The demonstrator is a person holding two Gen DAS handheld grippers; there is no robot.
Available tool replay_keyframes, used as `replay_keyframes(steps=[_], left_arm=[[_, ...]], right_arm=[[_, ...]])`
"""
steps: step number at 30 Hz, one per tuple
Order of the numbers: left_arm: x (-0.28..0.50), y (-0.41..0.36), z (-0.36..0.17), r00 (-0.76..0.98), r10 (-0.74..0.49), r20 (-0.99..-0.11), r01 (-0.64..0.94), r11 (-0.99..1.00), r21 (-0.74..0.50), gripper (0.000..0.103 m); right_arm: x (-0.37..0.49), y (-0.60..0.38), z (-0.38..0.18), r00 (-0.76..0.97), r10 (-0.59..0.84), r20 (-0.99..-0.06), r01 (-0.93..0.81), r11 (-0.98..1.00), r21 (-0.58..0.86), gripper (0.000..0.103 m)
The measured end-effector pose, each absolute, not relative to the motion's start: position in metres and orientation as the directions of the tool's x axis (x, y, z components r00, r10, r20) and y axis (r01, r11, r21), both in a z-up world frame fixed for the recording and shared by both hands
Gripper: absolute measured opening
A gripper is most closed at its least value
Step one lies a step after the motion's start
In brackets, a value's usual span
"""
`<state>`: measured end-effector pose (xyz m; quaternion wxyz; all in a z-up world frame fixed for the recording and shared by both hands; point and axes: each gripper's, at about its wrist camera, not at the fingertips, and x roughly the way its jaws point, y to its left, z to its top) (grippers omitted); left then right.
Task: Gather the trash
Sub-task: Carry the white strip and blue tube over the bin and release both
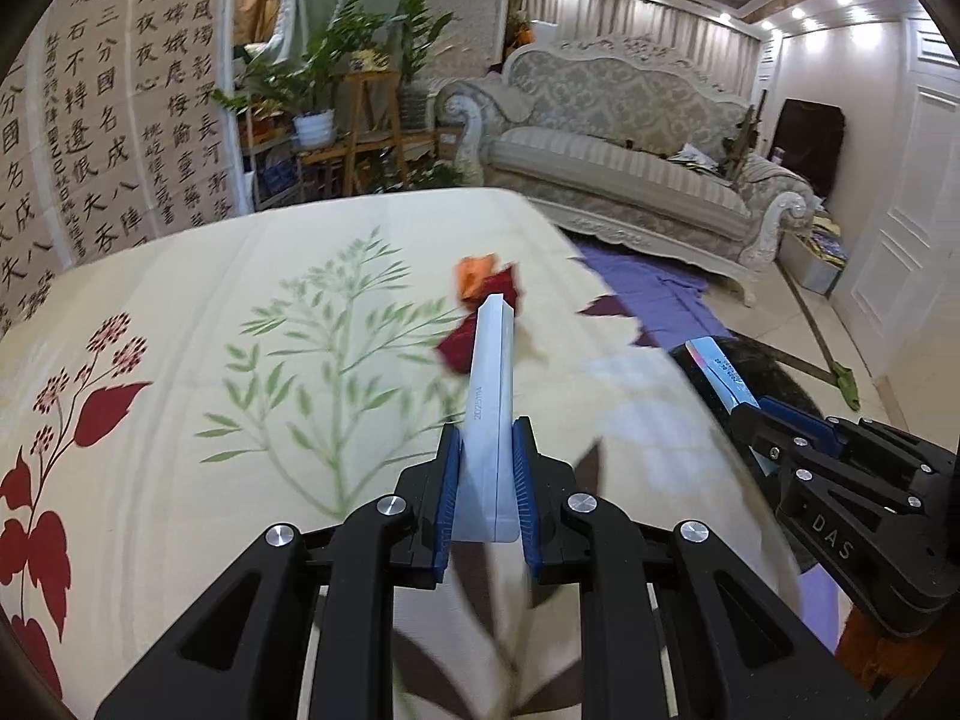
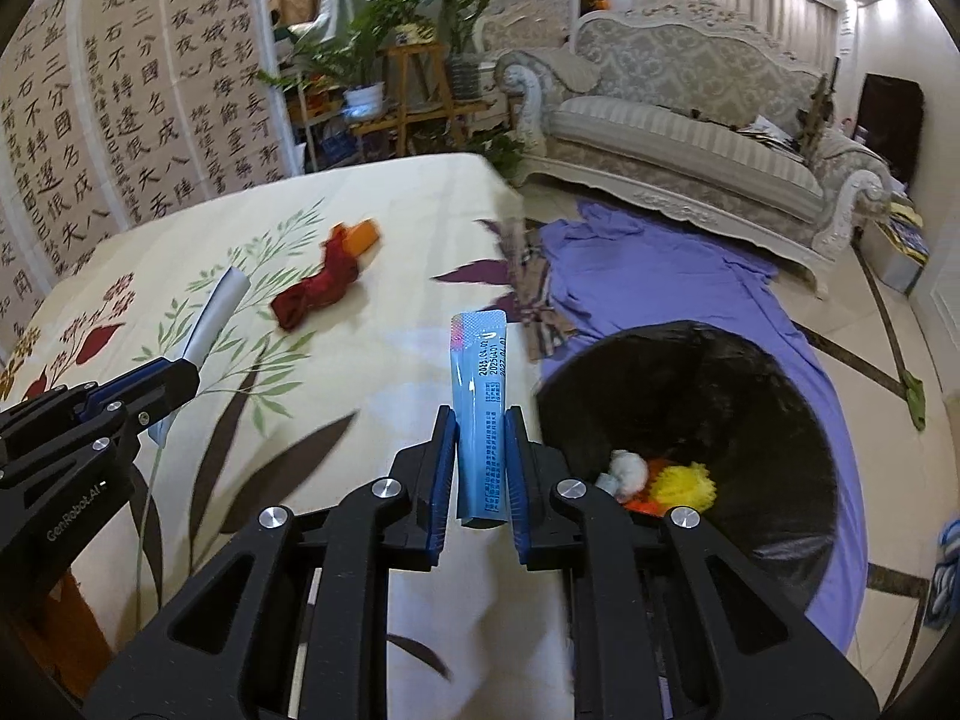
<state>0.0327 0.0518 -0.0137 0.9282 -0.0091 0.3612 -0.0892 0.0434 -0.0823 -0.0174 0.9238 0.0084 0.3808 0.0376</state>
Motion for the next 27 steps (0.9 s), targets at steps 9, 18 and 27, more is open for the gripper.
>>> replay_keyframes(steps=[9,18,27], left_arm=[[0.034,-0.004,-0.008,0.717,-0.251,-0.651,0.263,0.961,-0.081,0.019],[0.049,-0.060,-0.013,0.706,-0.304,-0.640,0.354,0.934,-0.052,0.019],[0.064,-0.093,-0.027,0.684,-0.308,-0.661,0.384,0.923,-0.032,0.020]], right_arm=[[0.032,-0.139,-0.015,0.731,-0.014,-0.682,0.057,0.998,0.041,0.016],[0.039,-0.186,-0.023,0.733,-0.078,-0.676,0.152,0.987,0.051,0.017],[0.052,-0.209,-0.034,0.727,-0.096,-0.680,0.192,0.979,0.068,0.017]])
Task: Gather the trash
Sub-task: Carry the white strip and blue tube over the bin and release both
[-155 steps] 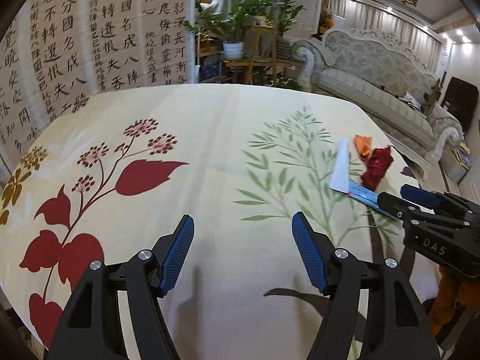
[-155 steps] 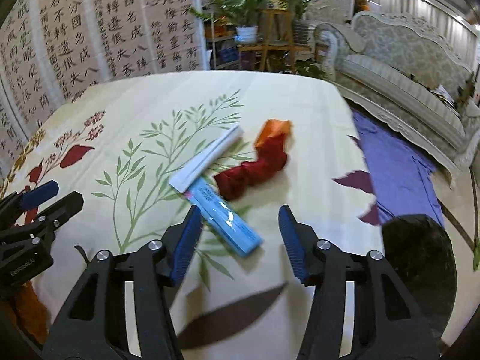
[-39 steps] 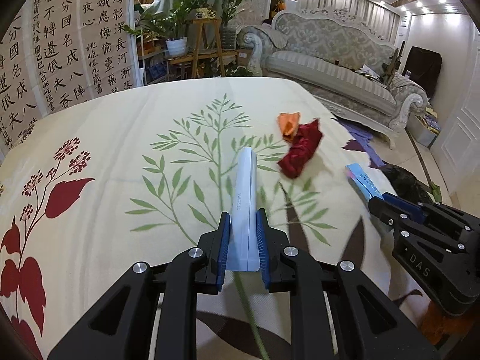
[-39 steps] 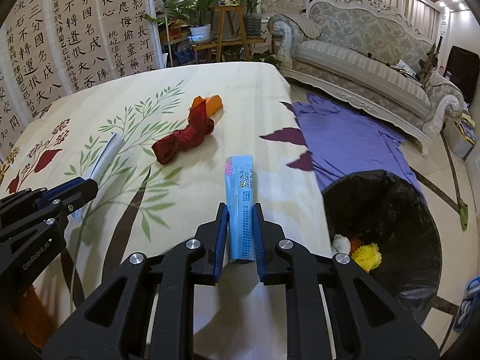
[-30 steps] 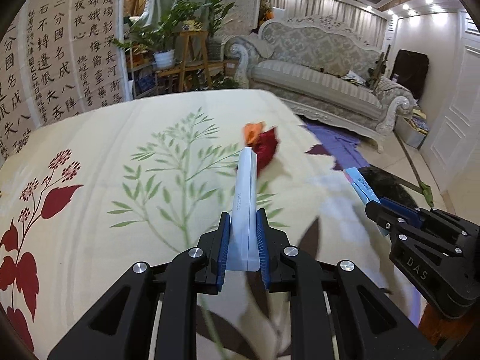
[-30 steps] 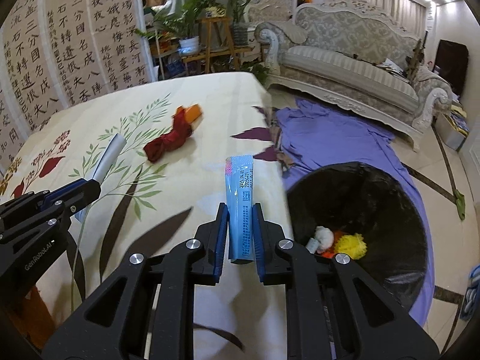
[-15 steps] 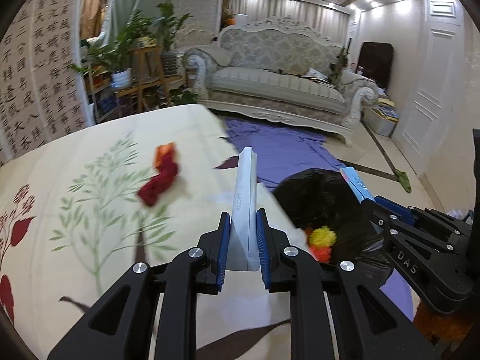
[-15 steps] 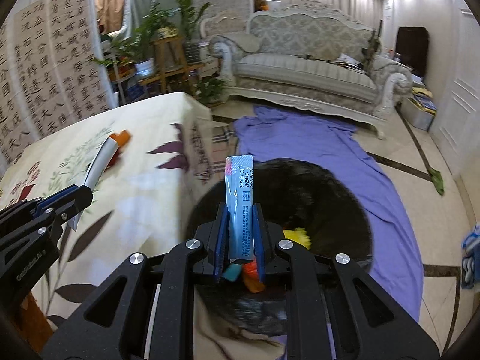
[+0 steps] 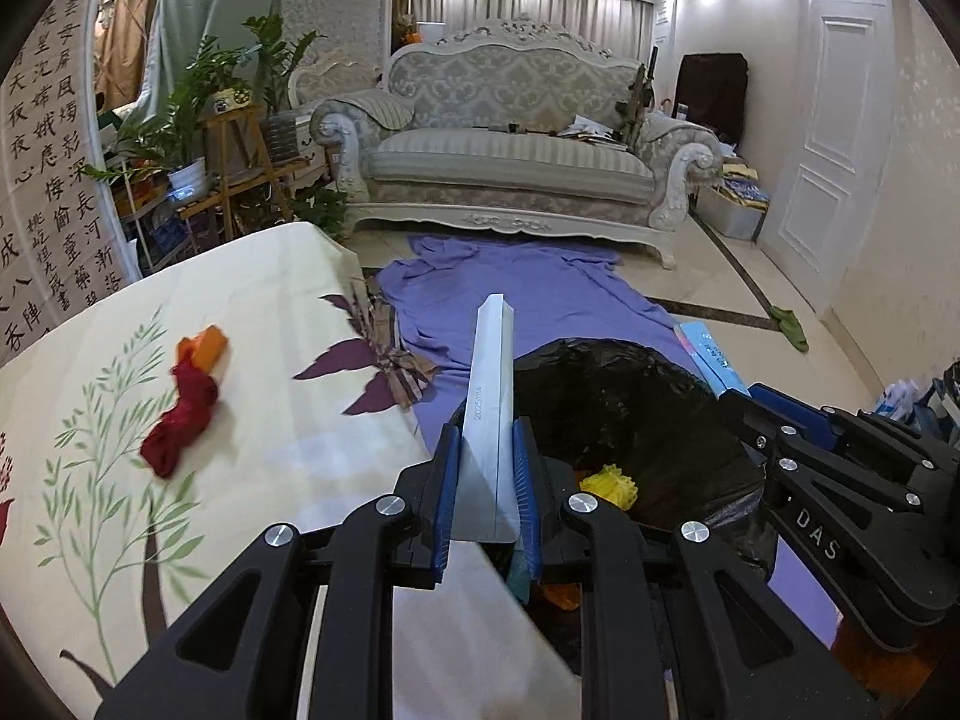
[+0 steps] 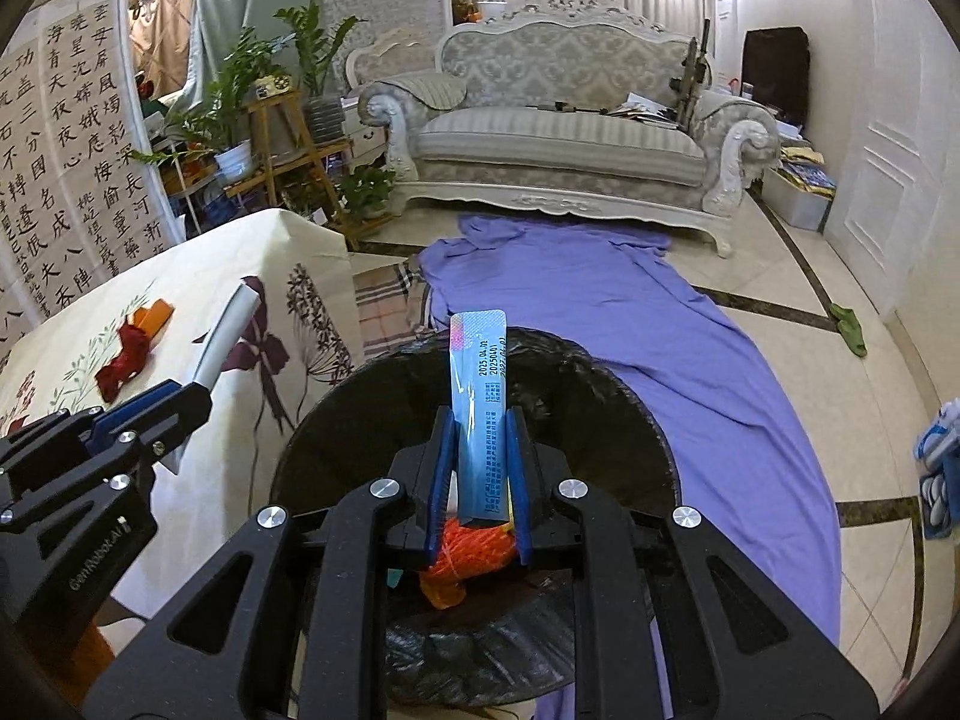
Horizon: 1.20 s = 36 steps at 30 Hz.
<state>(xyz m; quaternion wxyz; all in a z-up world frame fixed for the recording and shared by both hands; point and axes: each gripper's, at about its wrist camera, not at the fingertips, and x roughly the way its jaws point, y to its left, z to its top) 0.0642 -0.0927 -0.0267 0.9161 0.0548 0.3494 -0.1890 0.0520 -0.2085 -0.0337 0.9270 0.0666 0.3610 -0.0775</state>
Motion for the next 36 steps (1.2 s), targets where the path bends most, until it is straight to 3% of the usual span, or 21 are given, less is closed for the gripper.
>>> replay_keyframes(steps=[5,8,10,16,22,36], left_arm=[[0.071,-0.100,-0.033,0.671,-0.300,-0.678,0.393,0.920,-0.018,0.022],[0.073,-0.098,-0.037,0.661,-0.297,-0.689,0.395,0.919,-0.017,0.028],[0.074,-0.100,-0.038,0.658,-0.293,-0.693,0.391,0.920,-0.018,0.046],[0.072,-0.094,-0.034,0.678,-0.282,-0.678,0.363,0.931,-0.024,0.071],[0.069,-0.081,-0.032,0.704,-0.229,-0.672,0.329,0.944,0.022,0.077],[0.092,-0.010,-0.034,0.724,-0.073,-0.686,0.161,0.985,0.064,0.077]], right_arm=[[0.060,-0.216,-0.041,0.721,-0.096,-0.687,0.206,0.975,0.080,0.019],[0.061,-0.219,-0.045,0.714,-0.096,-0.694,0.212,0.974,0.084,0.025],[0.063,-0.220,-0.047,0.708,-0.096,-0.699,0.215,0.973,0.084,0.030],[0.061,-0.222,-0.047,0.709,-0.114,-0.696,0.233,0.969,0.078,0.041],[0.059,-0.219,-0.040,0.721,-0.122,-0.682,0.235,0.969,0.076,0.055],[0.070,-0.176,-0.036,0.722,-0.043,-0.690,0.134,0.988,0.078,0.062]])
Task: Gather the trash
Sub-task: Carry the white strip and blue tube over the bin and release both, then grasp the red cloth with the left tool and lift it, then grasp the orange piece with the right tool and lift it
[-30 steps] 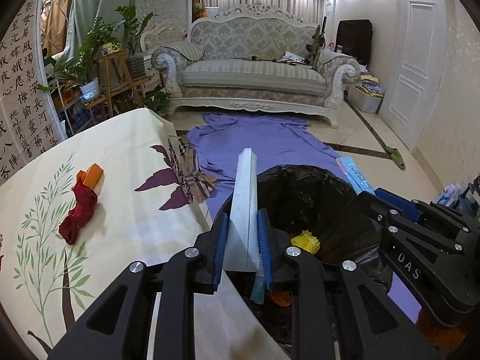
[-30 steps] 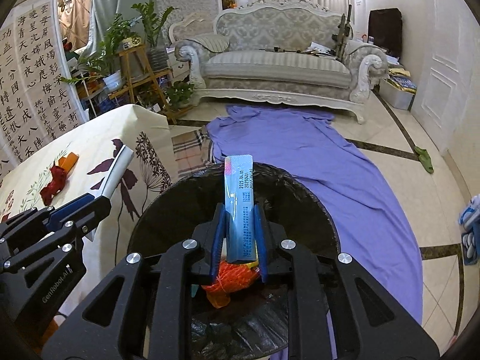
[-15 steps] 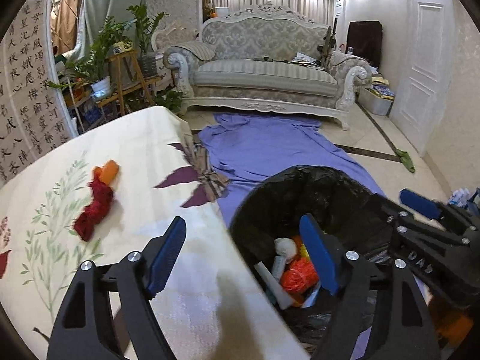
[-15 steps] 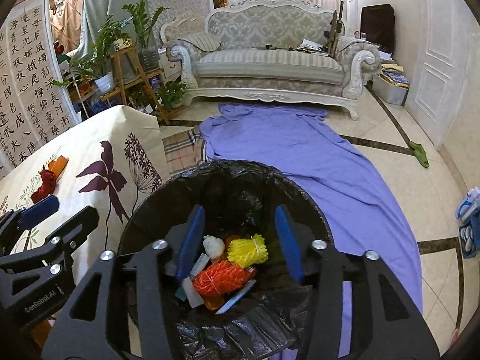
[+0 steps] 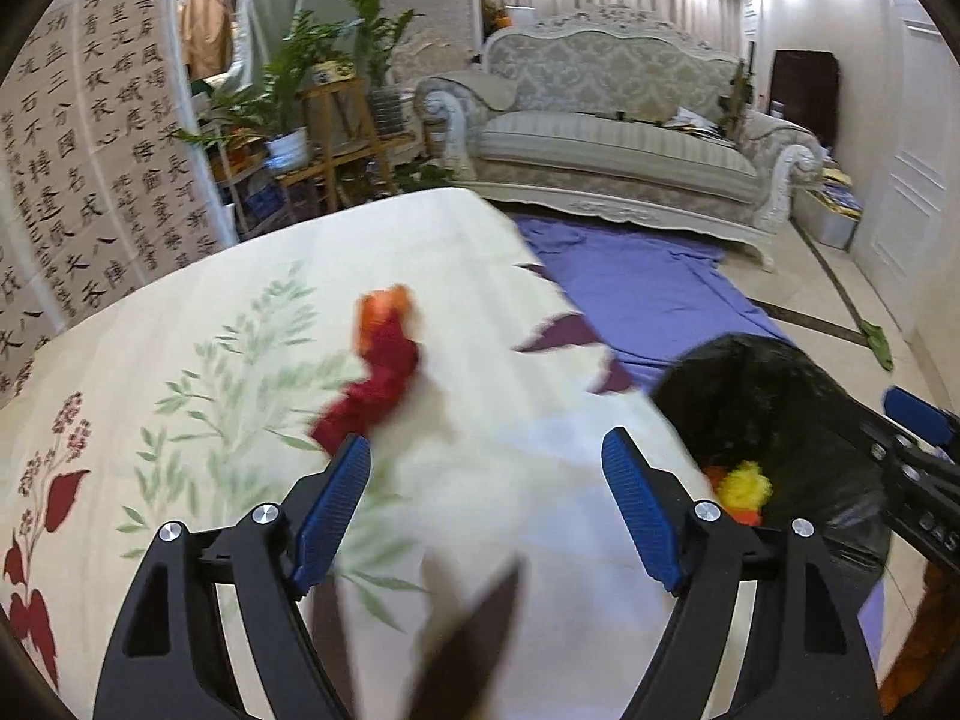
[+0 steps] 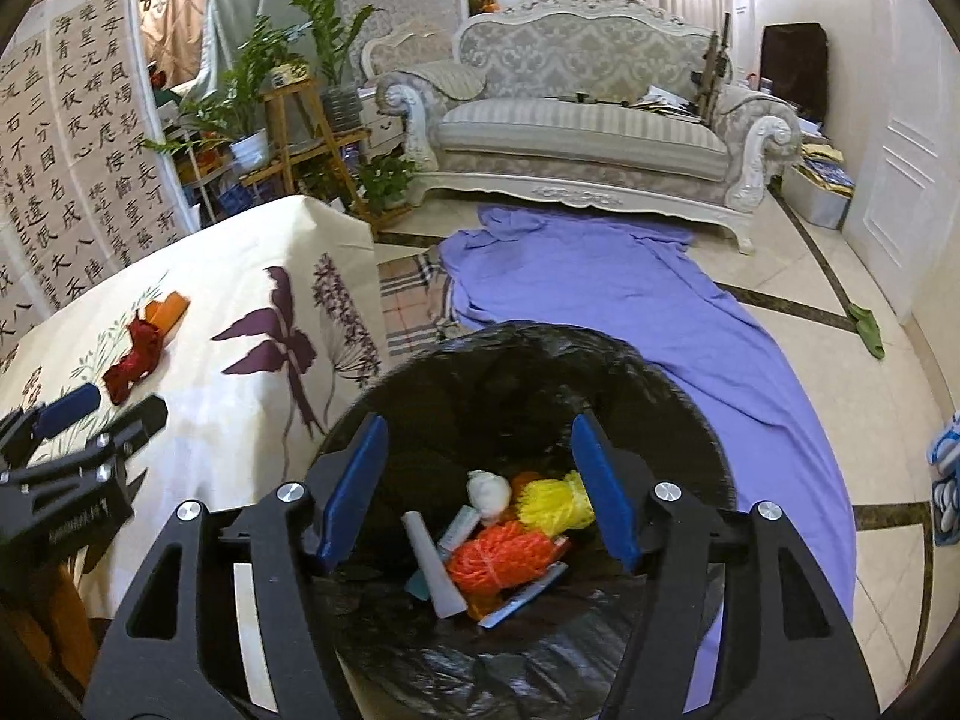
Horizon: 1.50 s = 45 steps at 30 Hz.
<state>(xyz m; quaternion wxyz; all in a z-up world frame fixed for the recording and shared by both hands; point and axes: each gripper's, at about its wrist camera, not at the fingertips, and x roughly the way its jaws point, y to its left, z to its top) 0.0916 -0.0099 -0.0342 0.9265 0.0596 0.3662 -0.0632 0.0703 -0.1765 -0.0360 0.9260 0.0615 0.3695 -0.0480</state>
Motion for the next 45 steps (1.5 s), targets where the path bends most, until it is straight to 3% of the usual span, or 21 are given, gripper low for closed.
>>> replay_keyframes(steps=[5,7,12,13,15,24,31,38,45], left_arm=[[0.113,0.014,-0.035,0.731,-0.037,-0.681,0.126,0.989,0.081,0.077],[0.124,0.021,-0.039,0.711,-0.043,-0.702,0.131,0.989,0.072,0.066],[0.134,0.029,-0.046,0.659,-0.100,-0.745,0.177,0.984,0.024,0.051],[0.135,0.029,-0.047,0.652,-0.107,-0.750,0.184,0.983,0.019,0.039],[0.136,0.029,-0.049,0.634,-0.124,-0.764,0.197,0.980,0.004,0.026],[0.118,0.053,-0.040,0.666,-0.128,-0.735,0.161,0.987,-0.025,0.024],[0.104,0.119,-0.030,0.707,-0.010,-0.707,0.022,1.000,0.007,0.024],[0.113,0.198,-0.041,0.664,0.119,-0.738,-0.163,0.987,0.013,0.024],[0.117,0.227,-0.047,0.629,0.133,-0.766,-0.221,0.975,-0.012,0.024]], right_arm=[[0.079,-0.161,-0.032,0.725,-0.017,-0.688,0.097,0.992,0.078,0.062],[0.083,-0.154,-0.030,0.726,-0.005,-0.688,0.083,0.993,0.080,0.062],[0.093,-0.137,-0.025,0.727,0.018,-0.686,0.052,0.995,0.081,0.062],[0.095,-0.133,-0.024,0.728,0.021,-0.686,0.046,0.996,0.079,0.062],[0.097,-0.126,-0.023,0.727,0.029,-0.686,0.032,0.997,0.076,0.062],[0.111,-0.080,-0.019,0.717,0.107,-0.688,-0.067,0.994,0.085,0.062],[0.138,-0.026,-0.028,0.666,0.197,-0.720,-0.172,0.979,0.108,0.063],[0.174,0.015,-0.038,0.627,0.205,-0.752,-0.194,0.975,0.104,0.062],[0.206,0.036,-0.044,0.606,0.168,-0.778,-0.155,0.984,0.092,0.062]])
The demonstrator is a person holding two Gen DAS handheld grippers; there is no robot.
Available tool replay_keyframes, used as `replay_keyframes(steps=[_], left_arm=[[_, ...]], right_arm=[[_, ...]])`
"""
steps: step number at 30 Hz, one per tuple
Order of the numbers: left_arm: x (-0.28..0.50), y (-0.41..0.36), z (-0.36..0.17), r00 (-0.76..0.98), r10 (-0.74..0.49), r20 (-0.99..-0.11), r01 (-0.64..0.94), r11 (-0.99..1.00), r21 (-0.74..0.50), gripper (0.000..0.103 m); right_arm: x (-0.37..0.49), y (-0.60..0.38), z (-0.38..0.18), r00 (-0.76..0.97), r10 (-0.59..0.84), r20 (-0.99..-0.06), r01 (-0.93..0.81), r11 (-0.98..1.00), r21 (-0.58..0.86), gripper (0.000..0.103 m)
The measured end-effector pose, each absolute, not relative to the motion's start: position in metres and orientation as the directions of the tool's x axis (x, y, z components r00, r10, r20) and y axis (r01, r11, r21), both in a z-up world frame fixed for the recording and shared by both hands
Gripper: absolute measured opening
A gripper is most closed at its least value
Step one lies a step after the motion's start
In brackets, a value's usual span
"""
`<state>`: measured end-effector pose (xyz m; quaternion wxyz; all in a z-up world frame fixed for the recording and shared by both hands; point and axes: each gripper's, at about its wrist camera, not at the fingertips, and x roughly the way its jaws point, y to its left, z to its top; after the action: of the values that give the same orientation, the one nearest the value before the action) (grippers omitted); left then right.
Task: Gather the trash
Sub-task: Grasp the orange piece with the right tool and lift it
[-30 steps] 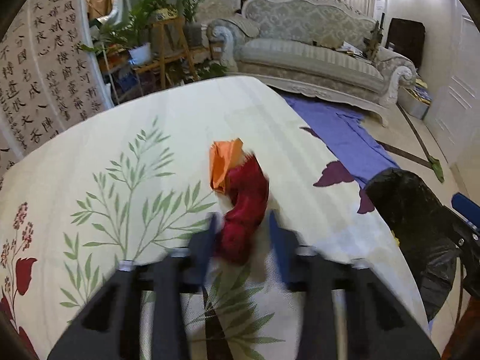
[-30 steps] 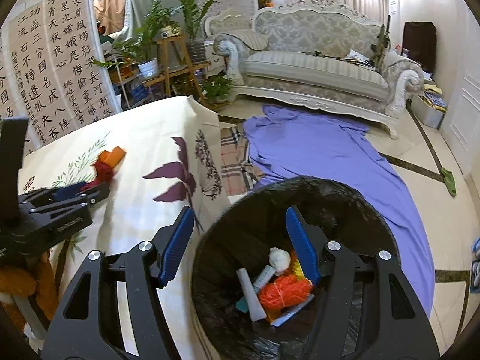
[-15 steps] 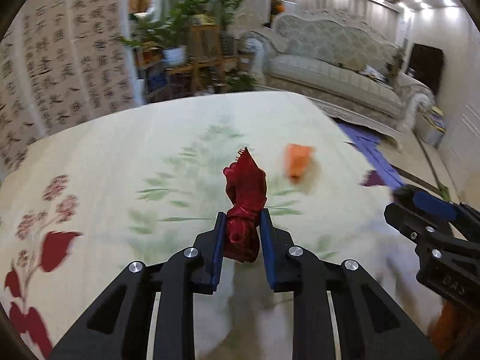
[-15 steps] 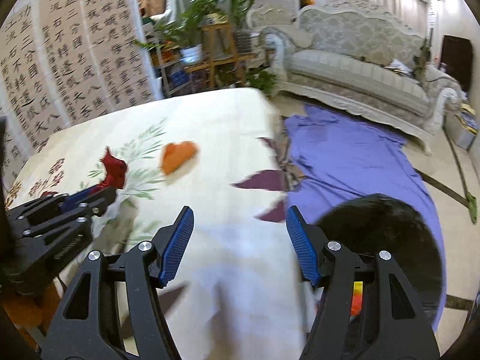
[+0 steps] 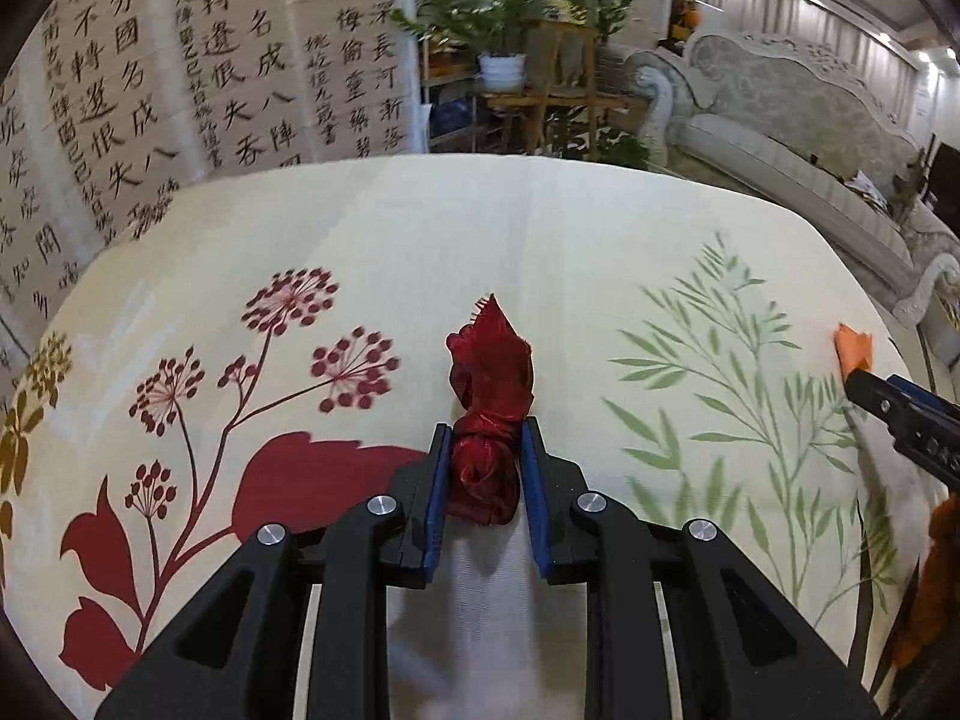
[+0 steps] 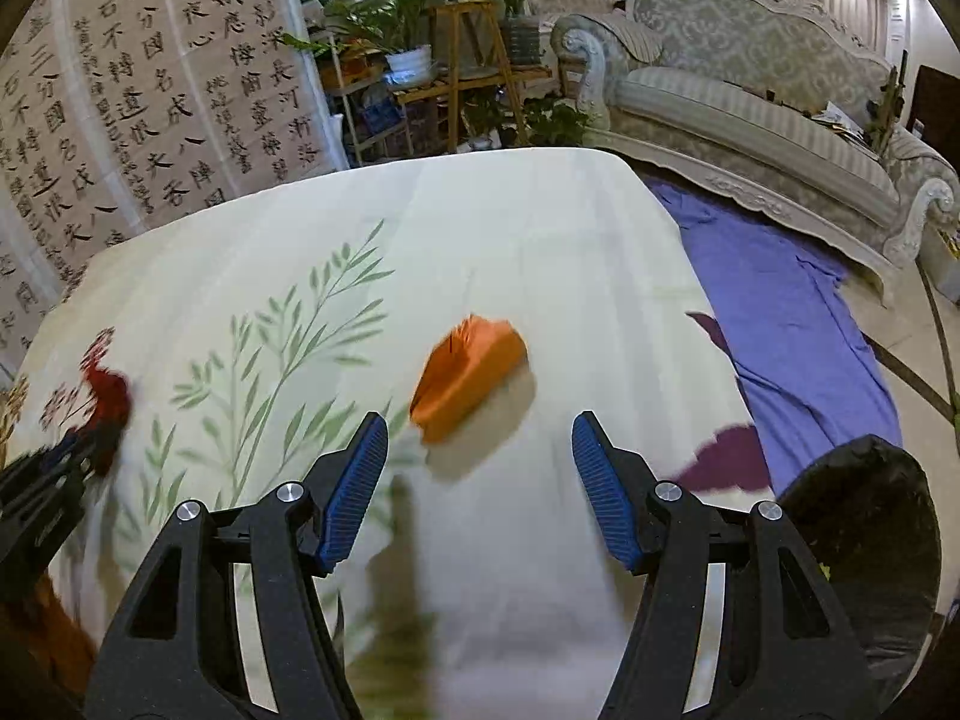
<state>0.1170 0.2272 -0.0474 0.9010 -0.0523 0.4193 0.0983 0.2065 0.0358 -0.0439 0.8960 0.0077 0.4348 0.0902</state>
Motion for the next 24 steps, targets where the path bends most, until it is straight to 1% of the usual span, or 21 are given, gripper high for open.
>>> replay_keyframes(steps=[6,8,10,11,13,14,24], left_arm=[[0.118,0.229,-0.048,0.632,0.128,-0.764,-0.224,0.974,-0.022,0.024],[0.117,0.231,-0.048,0.635,0.121,-0.763,-0.224,0.974,-0.032,0.024],[0.117,0.232,-0.048,0.636,0.119,-0.762,-0.223,0.974,-0.034,0.024],[0.116,0.232,-0.048,0.636,0.119,-0.762,-0.223,0.974,-0.034,0.024],[0.116,0.233,-0.048,0.636,0.117,-0.762,-0.223,0.974,-0.037,0.024],[0.116,0.233,-0.048,0.637,0.115,-0.762,-0.223,0.974,-0.039,0.024],[0.116,0.234,-0.048,0.639,0.108,-0.762,-0.221,0.974,-0.048,0.024]], right_arm=[[0.221,0.045,-0.046,0.608,0.119,-0.785,-0.126,0.991,0.052,0.061],[0.221,0.047,-0.047,0.611,0.099,-0.786,-0.119,0.992,0.033,0.055],[0.221,0.047,-0.046,0.614,0.092,-0.784,-0.115,0.993,0.026,0.042],[0.221,0.047,-0.046,0.614,0.089,-0.784,-0.114,0.993,0.023,0.040],[0.220,0.047,-0.045,0.616,0.090,-0.782,-0.117,0.993,0.022,0.025],[0.219,0.046,-0.046,0.616,0.091,-0.782,-0.119,0.993,0.021,0.024],[0.197,0.047,-0.044,0.610,0.125,-0.782,-0.160,0.987,0.032,0.023]])
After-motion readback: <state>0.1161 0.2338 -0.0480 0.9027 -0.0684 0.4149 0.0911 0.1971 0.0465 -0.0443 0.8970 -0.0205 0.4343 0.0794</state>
